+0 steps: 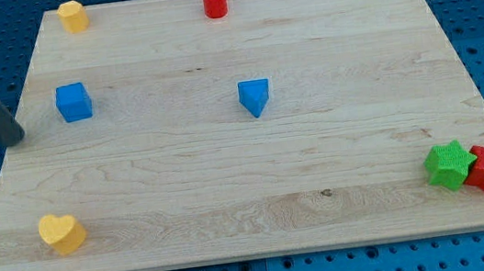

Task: Move the blue cube to the left of the blue triangle

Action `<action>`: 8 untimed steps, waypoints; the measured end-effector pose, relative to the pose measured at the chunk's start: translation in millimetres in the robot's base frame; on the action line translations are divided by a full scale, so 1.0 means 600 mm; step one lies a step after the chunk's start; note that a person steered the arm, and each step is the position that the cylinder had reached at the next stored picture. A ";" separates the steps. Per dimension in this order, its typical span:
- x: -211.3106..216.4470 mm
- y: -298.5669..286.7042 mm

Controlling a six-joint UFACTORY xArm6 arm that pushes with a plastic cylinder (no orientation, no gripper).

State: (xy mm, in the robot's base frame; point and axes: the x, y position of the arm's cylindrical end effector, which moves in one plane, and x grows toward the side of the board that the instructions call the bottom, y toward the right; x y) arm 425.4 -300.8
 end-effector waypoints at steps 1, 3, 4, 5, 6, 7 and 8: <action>-0.035 0.003; -0.047 0.129; -0.049 0.226; -0.049 0.285; -0.049 0.342; -0.049 0.360; -0.049 0.350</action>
State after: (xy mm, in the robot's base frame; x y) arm 395.8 -91.0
